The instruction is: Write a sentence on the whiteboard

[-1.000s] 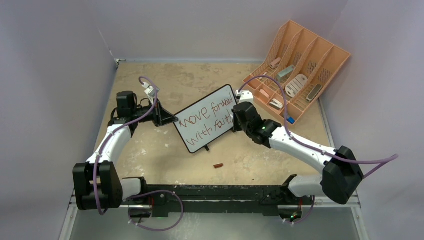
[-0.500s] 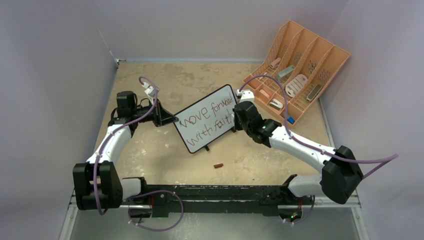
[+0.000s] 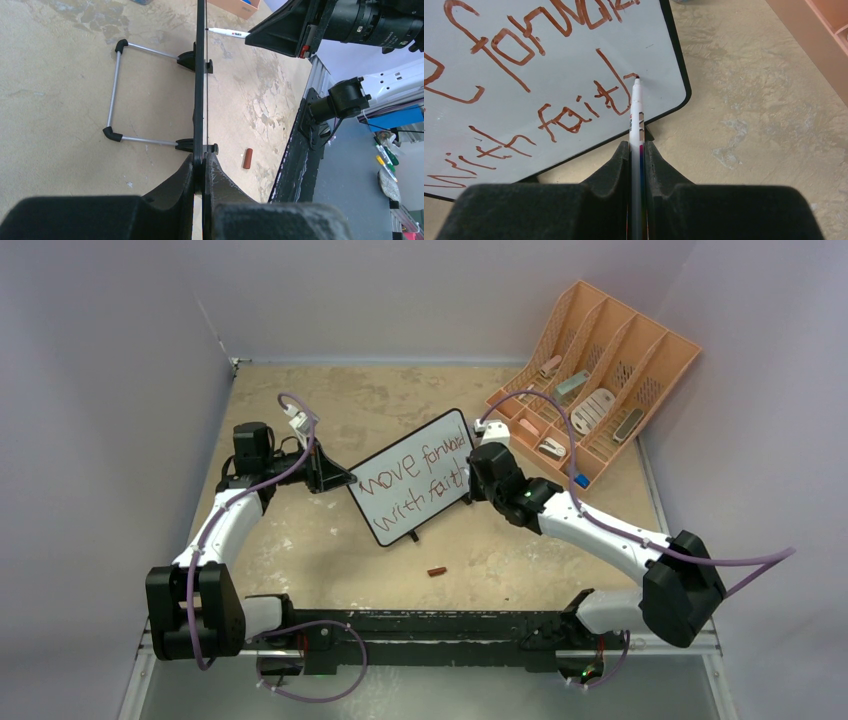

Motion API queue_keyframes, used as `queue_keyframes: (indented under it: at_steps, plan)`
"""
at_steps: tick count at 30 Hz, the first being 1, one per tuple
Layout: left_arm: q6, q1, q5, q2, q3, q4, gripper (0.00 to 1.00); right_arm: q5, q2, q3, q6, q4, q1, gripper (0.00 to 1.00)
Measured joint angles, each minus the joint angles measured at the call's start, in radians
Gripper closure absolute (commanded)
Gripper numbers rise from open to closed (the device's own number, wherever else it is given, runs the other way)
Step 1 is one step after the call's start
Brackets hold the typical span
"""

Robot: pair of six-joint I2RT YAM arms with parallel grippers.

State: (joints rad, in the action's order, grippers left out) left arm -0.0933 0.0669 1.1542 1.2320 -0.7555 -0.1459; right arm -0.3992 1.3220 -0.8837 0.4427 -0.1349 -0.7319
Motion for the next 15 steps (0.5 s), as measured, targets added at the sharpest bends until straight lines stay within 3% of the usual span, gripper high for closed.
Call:
queue_keyframes:
  at_steps: [15]
  plan:
    - [0.0, 0.0, 0.0, 0.0, 0.0, 0.0, 1.0, 0.026, 0.006, 0.01, 0.042, -0.054, 0.0, 1.0]
